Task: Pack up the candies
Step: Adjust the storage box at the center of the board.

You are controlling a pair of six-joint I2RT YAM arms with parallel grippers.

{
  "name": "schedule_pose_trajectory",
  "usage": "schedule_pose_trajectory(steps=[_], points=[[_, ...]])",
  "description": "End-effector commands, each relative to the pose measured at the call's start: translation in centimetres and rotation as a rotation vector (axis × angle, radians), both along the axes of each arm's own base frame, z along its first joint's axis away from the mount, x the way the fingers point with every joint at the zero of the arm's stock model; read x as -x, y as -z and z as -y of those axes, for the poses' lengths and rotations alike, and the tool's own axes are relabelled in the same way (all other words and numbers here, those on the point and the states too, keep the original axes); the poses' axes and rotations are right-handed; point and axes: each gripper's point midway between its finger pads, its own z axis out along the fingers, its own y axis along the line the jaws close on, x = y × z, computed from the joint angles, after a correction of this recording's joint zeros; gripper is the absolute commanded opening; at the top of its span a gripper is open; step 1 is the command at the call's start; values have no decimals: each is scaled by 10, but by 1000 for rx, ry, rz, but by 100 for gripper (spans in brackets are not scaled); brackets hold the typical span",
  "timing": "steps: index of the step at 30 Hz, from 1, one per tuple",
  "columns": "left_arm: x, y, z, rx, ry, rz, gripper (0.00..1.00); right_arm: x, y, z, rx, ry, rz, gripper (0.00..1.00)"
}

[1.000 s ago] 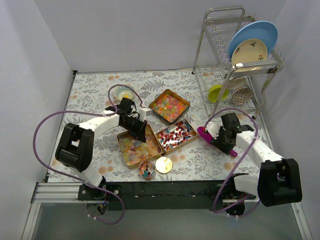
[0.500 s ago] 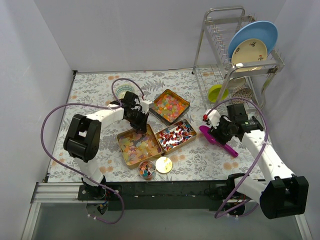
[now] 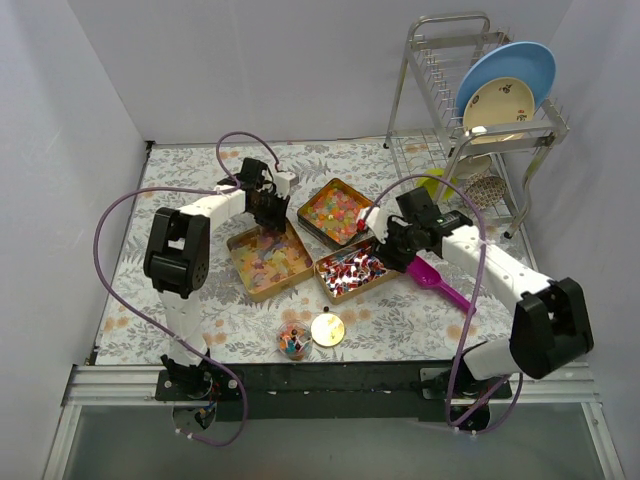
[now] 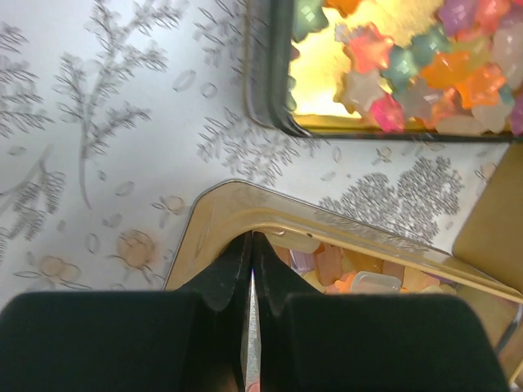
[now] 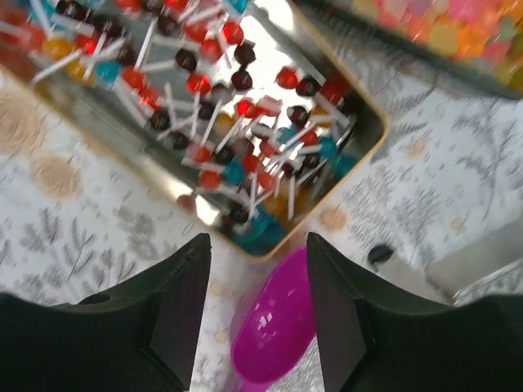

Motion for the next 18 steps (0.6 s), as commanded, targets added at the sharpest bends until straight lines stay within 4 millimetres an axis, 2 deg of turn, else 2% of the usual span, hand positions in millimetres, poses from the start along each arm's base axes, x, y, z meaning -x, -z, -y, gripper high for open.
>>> schedule_pose_trajectory(steps=[1, 2, 3, 5, 13, 14, 16, 18], points=[[-34, -9, -6, -25, -4, 97, 0, -56, -19, -44, -96, 44, 113, 35], [-38, -8, -7, -27, -9, 101, 0, -57, -18, -52, -92, 23, 111, 28], [-41, -4, -8, -28, -11, 100, 0, -59, -14, -56, -81, -8, 111, 10], [-50, -7, -9, -22, -21, 114, 0, -59, -6, -67, -60, -51, 92, 1], [-73, -11, -9, 4, -38, 147, 0, -55, 22, -95, -24, -137, 27, 1], [-74, -11, -8, 9, -39, 144, 0, -58, 19, -101, -29, -145, 34, 1], [-76, -13, -4, 25, -31, 145, 0, -60, 28, -107, -20, -147, 20, 1], [-77, -11, -2, 36, -30, 137, 0, -69, 25, -114, -29, -141, 33, 1]])
